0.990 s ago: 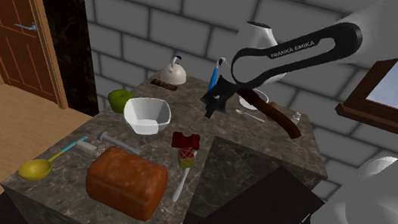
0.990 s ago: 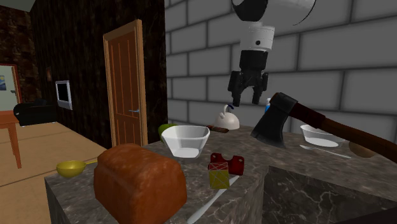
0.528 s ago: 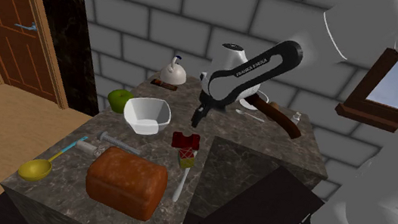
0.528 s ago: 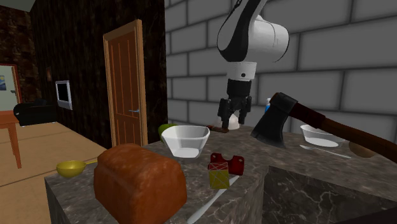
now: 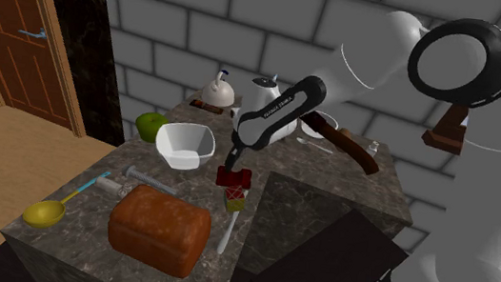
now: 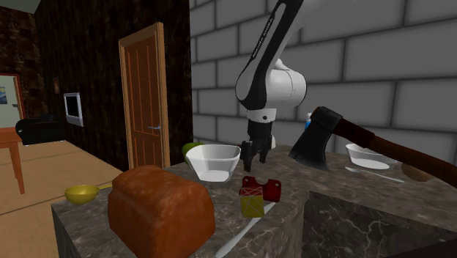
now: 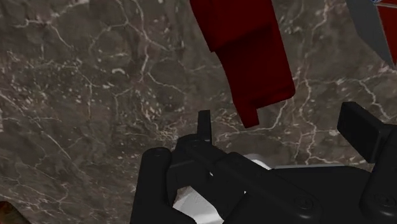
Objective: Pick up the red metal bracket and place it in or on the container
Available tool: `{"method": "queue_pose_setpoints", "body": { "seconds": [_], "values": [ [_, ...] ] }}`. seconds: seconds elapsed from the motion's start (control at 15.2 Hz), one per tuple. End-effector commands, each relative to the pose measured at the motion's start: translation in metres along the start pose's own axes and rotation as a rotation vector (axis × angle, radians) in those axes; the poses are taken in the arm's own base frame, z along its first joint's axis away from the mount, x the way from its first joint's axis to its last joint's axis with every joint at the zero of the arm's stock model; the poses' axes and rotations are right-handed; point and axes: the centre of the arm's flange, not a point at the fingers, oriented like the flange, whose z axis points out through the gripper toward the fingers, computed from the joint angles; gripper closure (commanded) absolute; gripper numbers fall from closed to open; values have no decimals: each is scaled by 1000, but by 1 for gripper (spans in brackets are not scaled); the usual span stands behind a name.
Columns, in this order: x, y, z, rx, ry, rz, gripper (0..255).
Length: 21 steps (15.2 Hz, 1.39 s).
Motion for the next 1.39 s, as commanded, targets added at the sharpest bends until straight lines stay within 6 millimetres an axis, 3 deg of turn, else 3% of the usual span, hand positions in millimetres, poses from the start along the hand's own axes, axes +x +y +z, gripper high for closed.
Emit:
{"method": "queue_pose_setpoints", "body": {
  "seconds": [0.0,0.46,0.99,1.06,1.32],
  "values": [
    [7,0,17,0,-1,-24,0],
    [7,0,57,0,-1,-24,0],
    [7,0,57,0,-1,-24,0],
    [7,0,57,0,-1,-24,255],
    [7,0,57,0,-1,-24,255]
  ]
}}
